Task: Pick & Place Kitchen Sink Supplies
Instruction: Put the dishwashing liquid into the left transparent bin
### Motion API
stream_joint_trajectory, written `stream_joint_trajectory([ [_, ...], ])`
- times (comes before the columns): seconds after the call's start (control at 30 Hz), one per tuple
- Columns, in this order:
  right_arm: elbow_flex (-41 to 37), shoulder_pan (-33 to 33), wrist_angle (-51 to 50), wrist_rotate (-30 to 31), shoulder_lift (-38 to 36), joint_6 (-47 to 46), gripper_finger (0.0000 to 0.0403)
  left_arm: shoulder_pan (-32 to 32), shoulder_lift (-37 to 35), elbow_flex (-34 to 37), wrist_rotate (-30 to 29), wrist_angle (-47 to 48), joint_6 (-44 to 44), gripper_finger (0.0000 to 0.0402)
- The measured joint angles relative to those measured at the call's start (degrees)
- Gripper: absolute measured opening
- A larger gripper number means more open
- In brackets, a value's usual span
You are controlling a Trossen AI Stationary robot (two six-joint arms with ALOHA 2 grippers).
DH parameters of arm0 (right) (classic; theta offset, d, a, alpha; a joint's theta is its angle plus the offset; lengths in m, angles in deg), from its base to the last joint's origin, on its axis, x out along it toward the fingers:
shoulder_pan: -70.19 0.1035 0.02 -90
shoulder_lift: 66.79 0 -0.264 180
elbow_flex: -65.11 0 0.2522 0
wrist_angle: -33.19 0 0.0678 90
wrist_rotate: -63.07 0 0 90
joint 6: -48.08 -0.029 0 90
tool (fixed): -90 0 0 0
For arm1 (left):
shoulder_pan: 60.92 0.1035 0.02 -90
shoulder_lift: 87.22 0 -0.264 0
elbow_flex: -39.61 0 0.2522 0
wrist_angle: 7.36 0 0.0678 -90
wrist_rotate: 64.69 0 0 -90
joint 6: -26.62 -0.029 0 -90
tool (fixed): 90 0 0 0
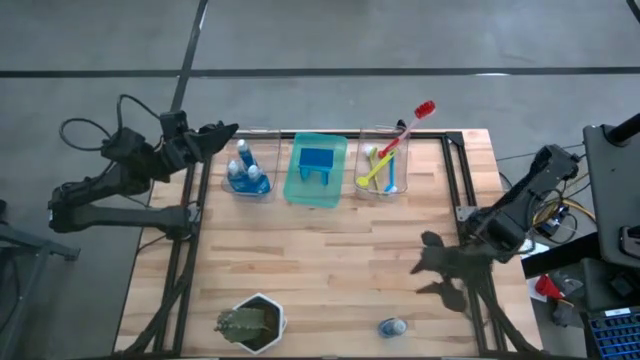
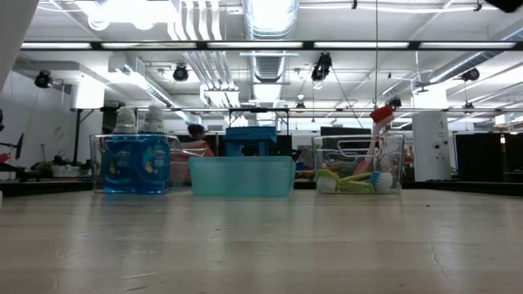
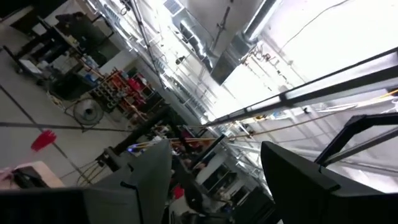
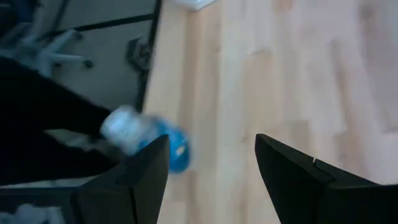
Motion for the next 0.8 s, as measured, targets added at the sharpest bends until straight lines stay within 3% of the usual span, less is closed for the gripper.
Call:
stream_joint_trajectory([
  [0.27,-11.5,9.5,13.2,0.0,-4.7,-10.0,0.0264,0.0,0.0,-1.2,-4.1,-1.8,-0.7,0.0239],
  [0.63,-16.6,17.9,15.4,4.1,4.1,-12.5,0.0324,0.0,1.2,-4.0,-5.3,-1.8,-1.4,0.0239],
  [0.8,-19.1,18.1,23.8,5.5,9.3,-9.9,0.0329,0.0,2.2,-4.2,-6.2,-1.7,-2.1,0.0239],
])
